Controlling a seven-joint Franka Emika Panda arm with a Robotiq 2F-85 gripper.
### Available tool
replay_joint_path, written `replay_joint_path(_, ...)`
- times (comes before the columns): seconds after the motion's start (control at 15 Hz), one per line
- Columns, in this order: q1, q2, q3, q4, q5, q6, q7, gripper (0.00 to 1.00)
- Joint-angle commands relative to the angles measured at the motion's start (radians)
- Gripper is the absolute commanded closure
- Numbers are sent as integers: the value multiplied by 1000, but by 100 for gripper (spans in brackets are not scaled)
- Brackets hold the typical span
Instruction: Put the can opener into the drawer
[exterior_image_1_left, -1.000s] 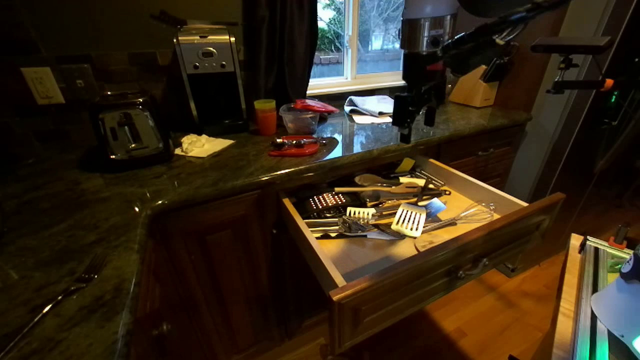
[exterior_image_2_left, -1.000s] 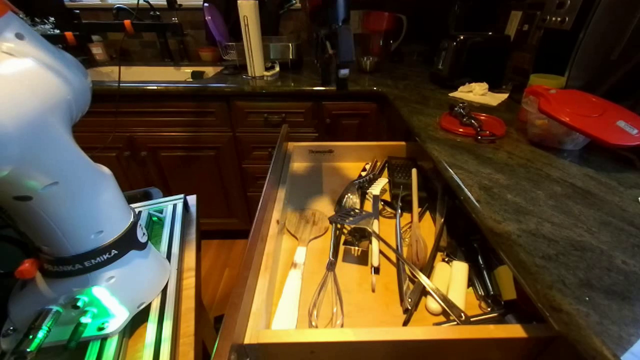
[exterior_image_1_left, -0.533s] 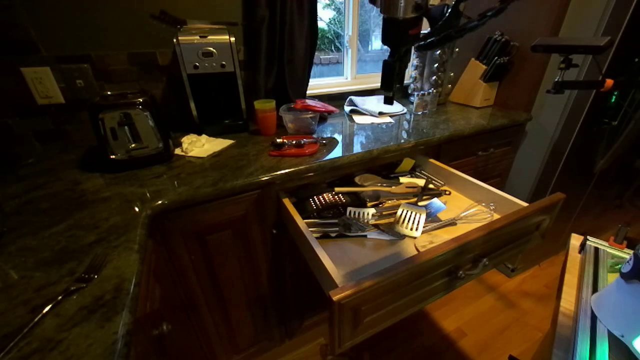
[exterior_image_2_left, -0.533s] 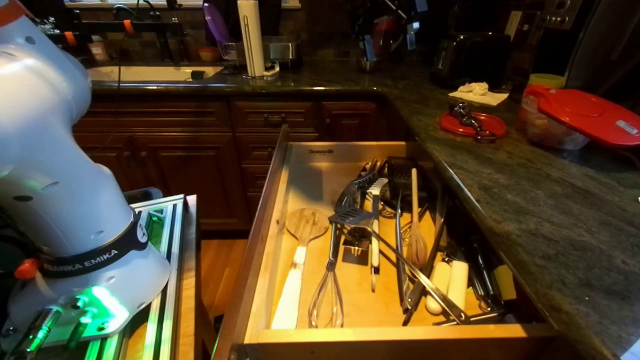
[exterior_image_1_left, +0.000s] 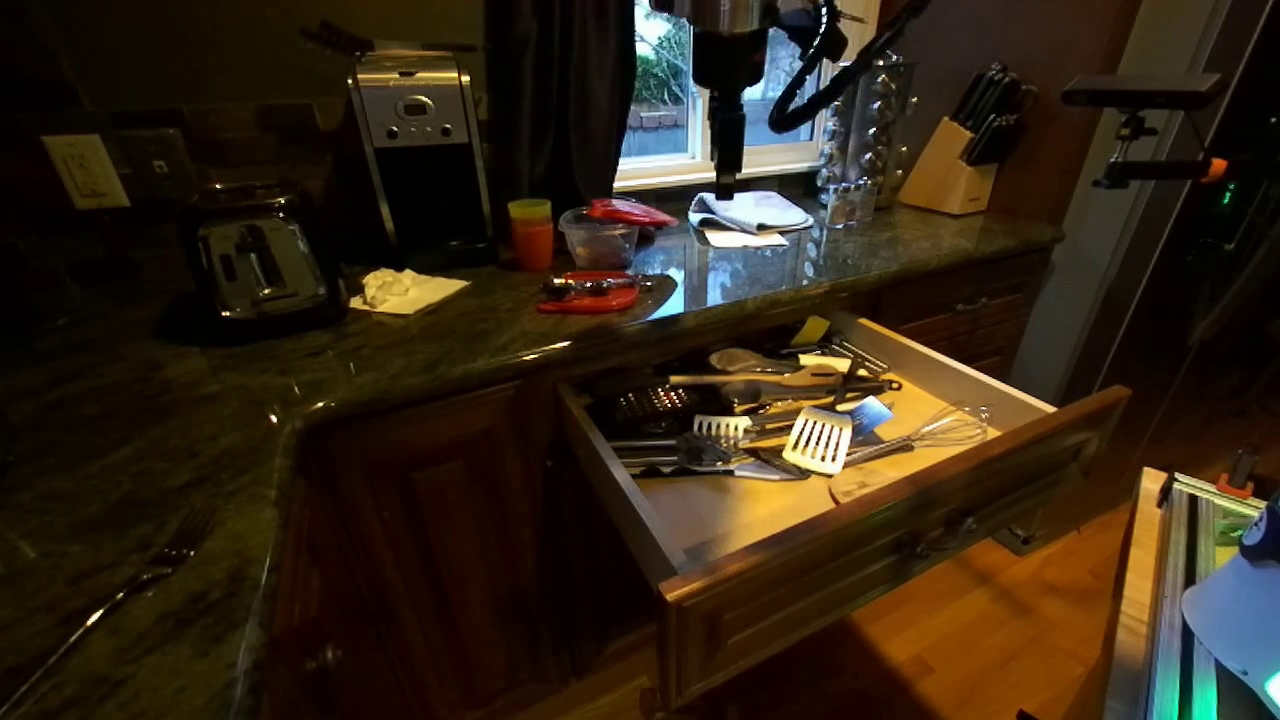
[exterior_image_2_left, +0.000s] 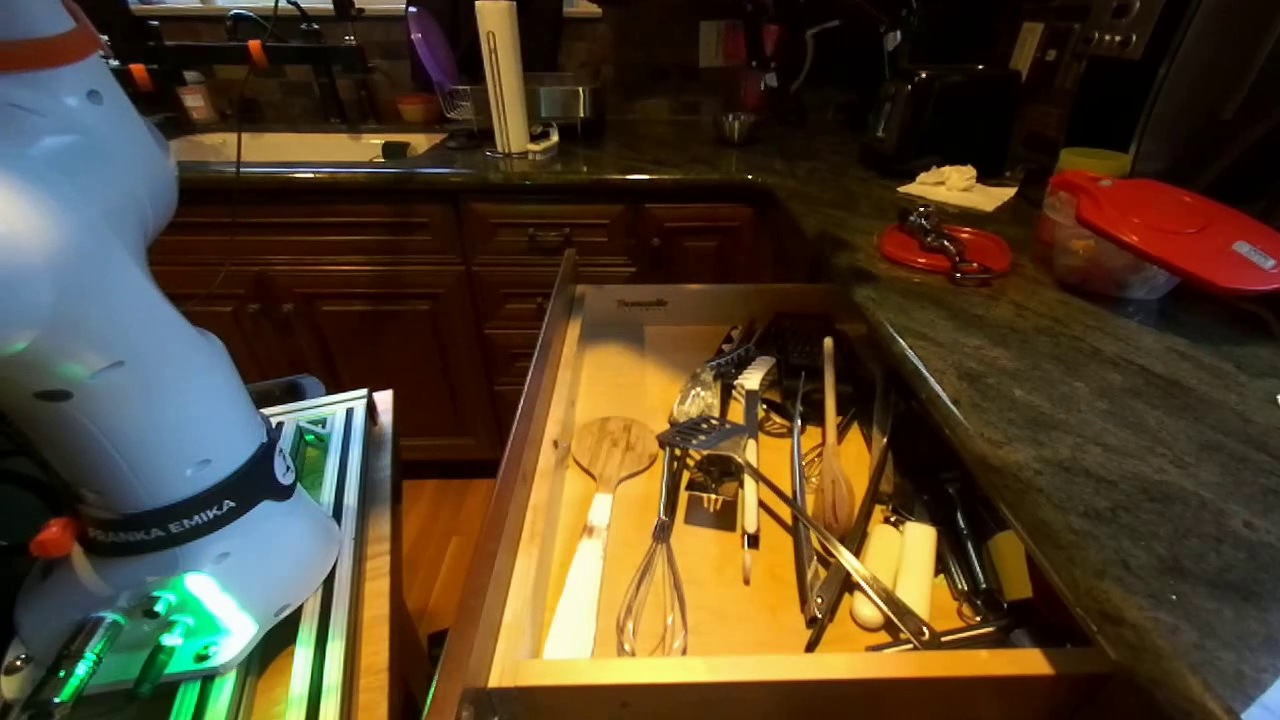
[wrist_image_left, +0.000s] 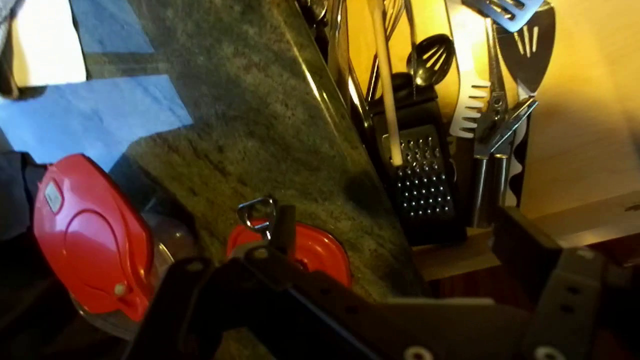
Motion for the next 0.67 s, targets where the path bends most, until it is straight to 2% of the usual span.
replay_joint_path(0.0, 12, 99, -30, 115, 60, -7, -241, 0)
replay_joint_path(0.2, 2, 154, -31, 179, 134, -23, -431, 0)
replay_joint_path(0.27, 12, 108, -36, 122, 81, -3, -318, 0)
replay_joint_path(0.6, 12, 118, -39, 135, 87, -3, -331, 0)
